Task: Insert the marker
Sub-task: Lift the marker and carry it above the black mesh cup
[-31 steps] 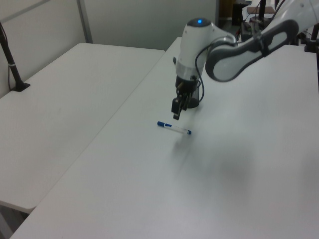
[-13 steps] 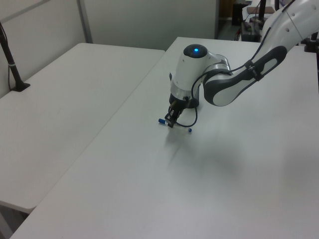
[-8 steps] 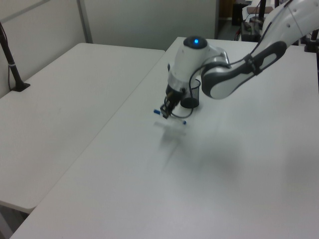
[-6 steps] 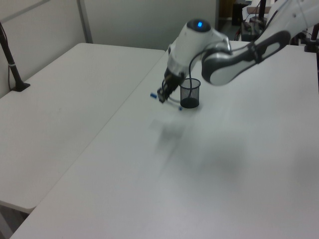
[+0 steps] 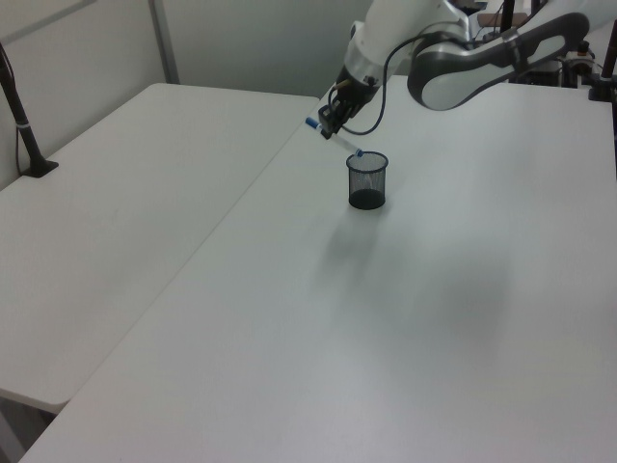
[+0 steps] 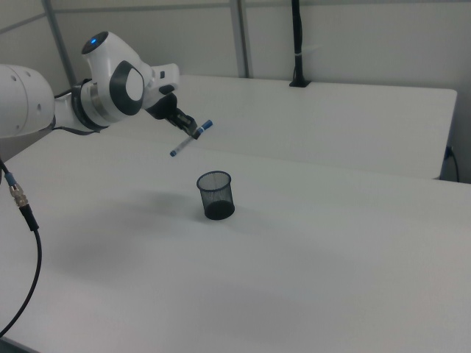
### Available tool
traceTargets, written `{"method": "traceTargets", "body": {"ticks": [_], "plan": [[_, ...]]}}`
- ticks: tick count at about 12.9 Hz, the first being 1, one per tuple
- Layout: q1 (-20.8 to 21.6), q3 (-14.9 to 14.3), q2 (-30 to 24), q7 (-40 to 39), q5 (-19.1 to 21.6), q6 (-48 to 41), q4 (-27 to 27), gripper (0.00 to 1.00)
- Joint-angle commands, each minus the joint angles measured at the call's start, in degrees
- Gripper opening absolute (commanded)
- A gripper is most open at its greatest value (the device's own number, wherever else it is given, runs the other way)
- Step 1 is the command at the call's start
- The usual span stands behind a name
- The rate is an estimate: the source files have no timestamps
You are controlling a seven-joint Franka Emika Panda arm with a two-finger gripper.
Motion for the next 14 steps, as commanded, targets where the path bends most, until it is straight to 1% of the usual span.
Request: {"method": "traceTargets", "body": {"ticks": [1, 2, 4, 6, 8, 9, 10, 12, 14], "plan": [[-2.49, -0.17, -3.75, 1.93, -2.21, 0.51, -6.86, 0.17], [-3.19, -0.17, -3.58, 2.01, -3.61, 0.6, -7.21, 0.17], [-4.6, -0.17, -3.49, 2.1, -4.59, 0.86, -8.09, 0.18], [-5.48, -0.61, -3.14, 2.1, -4.86, 5.84, -9.4, 0.18], [-5.57, -1.31, -2.52, 2.19, -5.3, 7.97, -9.59, 0.18], [-5.57, -1.4, -1.74, 2.19, -5.91, 8.5, -9.59, 0.18], [-5.57, -1.4, -1.38, 2.36, -6.78, 9.03, -9.59, 0.21], [-5.57, -1.4, 0.11, 3.5, -7.84, 10.61, -9.5, 0.21], [-5.92, -1.4, 0.38, 5.17, -9.16, 11.75, -9.5, 0.21]]}}
